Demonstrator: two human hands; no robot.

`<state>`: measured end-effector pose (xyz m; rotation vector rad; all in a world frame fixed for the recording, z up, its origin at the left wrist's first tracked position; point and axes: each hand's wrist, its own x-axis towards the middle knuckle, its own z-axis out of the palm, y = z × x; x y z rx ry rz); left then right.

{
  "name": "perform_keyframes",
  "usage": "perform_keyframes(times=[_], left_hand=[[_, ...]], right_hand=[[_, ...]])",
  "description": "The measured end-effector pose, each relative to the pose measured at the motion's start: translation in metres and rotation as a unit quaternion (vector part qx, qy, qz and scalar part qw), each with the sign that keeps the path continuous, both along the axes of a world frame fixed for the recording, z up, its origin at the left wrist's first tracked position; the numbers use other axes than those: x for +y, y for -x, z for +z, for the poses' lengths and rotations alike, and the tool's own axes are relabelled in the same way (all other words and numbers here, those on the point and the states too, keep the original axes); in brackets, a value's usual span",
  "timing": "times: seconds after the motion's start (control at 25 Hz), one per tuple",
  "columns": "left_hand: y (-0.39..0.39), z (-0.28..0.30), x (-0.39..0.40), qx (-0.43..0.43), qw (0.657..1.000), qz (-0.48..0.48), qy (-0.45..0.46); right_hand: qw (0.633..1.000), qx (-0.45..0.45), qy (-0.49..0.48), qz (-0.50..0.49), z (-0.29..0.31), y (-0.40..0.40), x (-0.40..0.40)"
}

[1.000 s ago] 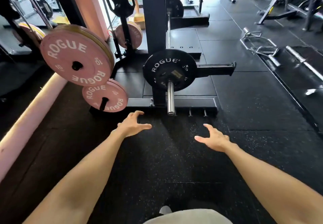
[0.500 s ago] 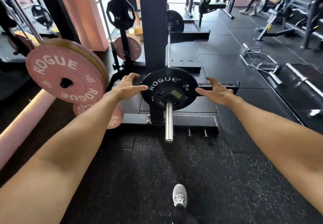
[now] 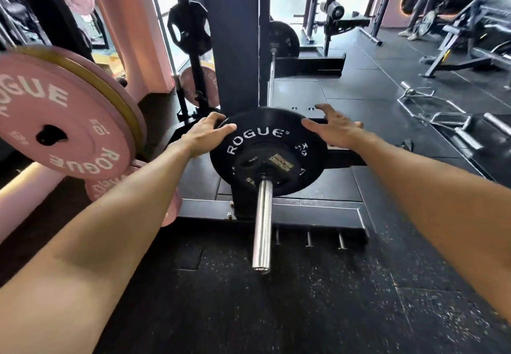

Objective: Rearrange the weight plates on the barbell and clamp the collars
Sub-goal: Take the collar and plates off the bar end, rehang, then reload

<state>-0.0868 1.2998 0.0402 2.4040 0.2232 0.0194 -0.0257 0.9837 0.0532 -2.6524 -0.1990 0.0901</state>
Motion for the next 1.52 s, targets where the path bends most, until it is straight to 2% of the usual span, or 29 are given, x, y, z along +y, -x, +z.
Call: perform_keyframes(times=[0.16, 0.36, 0.76, 0.92, 1.2, 1.36, 1.52], left_hand=[[-0.028, -0.081, -0.006, -0.022, 1.000, -0.001, -0.001], [-0.056, -0.171, -0.002, -0.048, 0.999, 0.021, -0.010], [-0.085, -0.298, -0.009, -0.052, 0.993, 0.029, 0.097], [-0.095, -0.309, -0.017, -0.038, 0.991, 0.018, 0.127], [-0.111, -0.302, -0.051, 0.014, 0.966, 0.004, 0.256], [-0.116, -0.292, -0.066, -0.015, 0.933, 0.003, 0.360], [-0.117, -0.291, -0.069, -0.032, 0.924, 0.005, 0.380]], right_hand=[[1.000, -0.007, -0.022, 0.008, -0.076, -0.031, 0.012], [0.990, -0.046, -0.136, 0.014, -0.170, -0.056, 0.031], [0.979, -0.048, -0.190, 0.050, -0.293, -0.081, 0.067], [0.971, -0.065, -0.227, 0.029, -0.302, -0.081, 0.072], [0.979, -0.017, -0.205, 0.012, -0.275, -0.083, 0.078], [0.977, -0.008, -0.214, -0.007, -0.274, -0.078, 0.082], [0.973, -0.020, -0.227, -0.026, -0.277, -0.071, 0.087]])
